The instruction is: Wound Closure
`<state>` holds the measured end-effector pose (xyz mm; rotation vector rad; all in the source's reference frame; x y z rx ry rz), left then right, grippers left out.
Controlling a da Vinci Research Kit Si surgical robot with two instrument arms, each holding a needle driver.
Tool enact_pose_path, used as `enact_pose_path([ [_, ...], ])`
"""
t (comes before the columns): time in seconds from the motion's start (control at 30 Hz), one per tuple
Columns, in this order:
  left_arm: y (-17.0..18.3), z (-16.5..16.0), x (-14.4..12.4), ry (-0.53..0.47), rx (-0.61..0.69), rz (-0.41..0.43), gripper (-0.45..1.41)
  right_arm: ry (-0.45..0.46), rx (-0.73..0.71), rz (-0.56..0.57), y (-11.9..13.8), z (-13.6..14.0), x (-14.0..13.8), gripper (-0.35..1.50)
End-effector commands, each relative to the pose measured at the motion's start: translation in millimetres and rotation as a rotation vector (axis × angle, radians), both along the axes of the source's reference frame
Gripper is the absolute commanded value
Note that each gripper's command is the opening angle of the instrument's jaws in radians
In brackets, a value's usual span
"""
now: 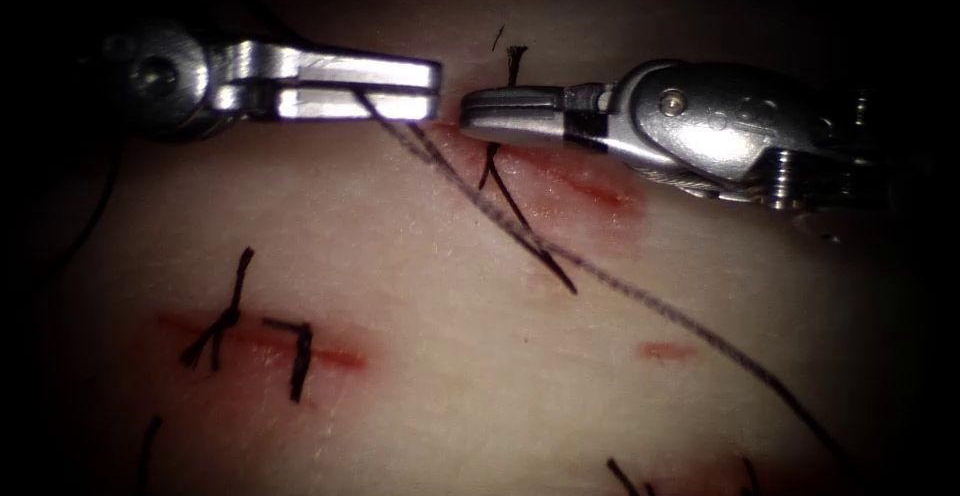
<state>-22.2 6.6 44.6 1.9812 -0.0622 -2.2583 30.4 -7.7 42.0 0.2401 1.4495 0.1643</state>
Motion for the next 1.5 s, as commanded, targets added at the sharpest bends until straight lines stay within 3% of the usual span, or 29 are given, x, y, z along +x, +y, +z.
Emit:
enact_pose_path([
  [0.03,0.5,1.1,-0.6,-0.021,-0.007,0.004,-0.45,0.013,0.0,-0.017,0.1,0.0,1.5,-0.35],
  [0.53,3.3,7.4,-0.5,-0.153,-0.073,0.079,-0.45,0.115,0.039,-0.129,-1.9,-0.1,3.2,-0.35],
  [0.93,1.7,13.2,1.6,-0.157,-0.107,0.117,-0.45,0.3,0.151,-0.013,-1.8,0.1,2.4,-0.35],
  [1.03,0.9,13.5,1.8,-0.16,-0.086,0.116,-0.45,0.334,0.187,0.063,-1.4,0.5,2.3,-0.35],
  [1.23,-0.2,13.1,1.7,-0.189,-0.06,0.104,-0.45,0.296,0.186,0.142,-0.8,1.0,2.0,-0.35],
  [1.5,-1.5,12.1,1.9,-0.26,0.005,0.081,-0.45,0.272,0.187,0.159,-0.4,1.2,0.8,-0.35],
])
